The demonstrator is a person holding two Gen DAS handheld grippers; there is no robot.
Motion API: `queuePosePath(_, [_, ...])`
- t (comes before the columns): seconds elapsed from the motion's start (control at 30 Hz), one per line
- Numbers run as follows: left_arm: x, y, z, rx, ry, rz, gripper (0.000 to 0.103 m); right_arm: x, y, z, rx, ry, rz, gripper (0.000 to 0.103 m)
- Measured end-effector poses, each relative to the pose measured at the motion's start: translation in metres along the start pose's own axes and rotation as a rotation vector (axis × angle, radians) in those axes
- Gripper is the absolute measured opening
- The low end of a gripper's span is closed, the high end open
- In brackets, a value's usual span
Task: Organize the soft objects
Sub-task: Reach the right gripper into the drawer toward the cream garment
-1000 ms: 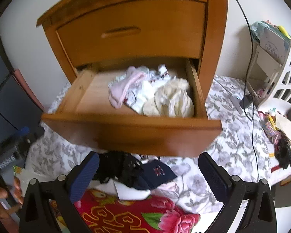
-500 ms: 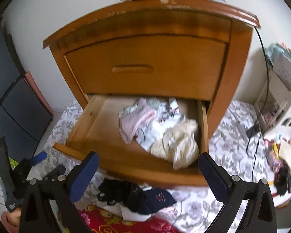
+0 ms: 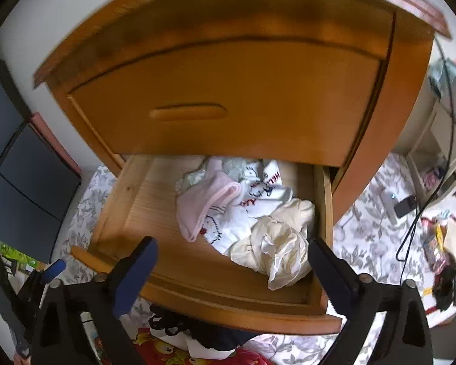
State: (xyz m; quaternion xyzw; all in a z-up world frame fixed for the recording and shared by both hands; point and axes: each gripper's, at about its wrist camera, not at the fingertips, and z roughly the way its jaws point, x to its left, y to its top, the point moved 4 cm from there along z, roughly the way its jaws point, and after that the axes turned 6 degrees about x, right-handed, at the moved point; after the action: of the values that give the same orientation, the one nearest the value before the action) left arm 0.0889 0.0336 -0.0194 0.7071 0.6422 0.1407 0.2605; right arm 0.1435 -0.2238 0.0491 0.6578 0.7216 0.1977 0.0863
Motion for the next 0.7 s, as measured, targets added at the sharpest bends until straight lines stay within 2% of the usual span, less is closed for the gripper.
queuePosePath(0.07, [0.000, -0.001, 0.002, 0.006, -0.001, 0.004, 0.099, -0.005, 0.001, 0.013, 0.034, -0.009, 0.013, 0.097])
queuePosePath(0.37, [0.001, -0.001, 0.006, 0.017, -0.001, 0.010, 0.099, -0.039, -0.006, 0.077, 0.238, -0.021, 0.114, 0.081])
queuePosePath(0.53, [0.002, -0.002, 0.009, 0.025, 0.002, 0.013, 0.099, -0.052, -0.008, 0.095, 0.303, 0.010, 0.146, 0.081])
queuePosePath(0.63, [0.002, -0.002, 0.012, 0.034, 0.001, 0.018, 0.099, -0.058, -0.010, 0.102, 0.327, -0.012, 0.131, 0.081])
queuePosePath(0.7, [0.001, -0.002, 0.013, 0.039, 0.001, 0.023, 0.099, -0.063, -0.009, 0.107, 0.342, -0.027, 0.128, 0.073])
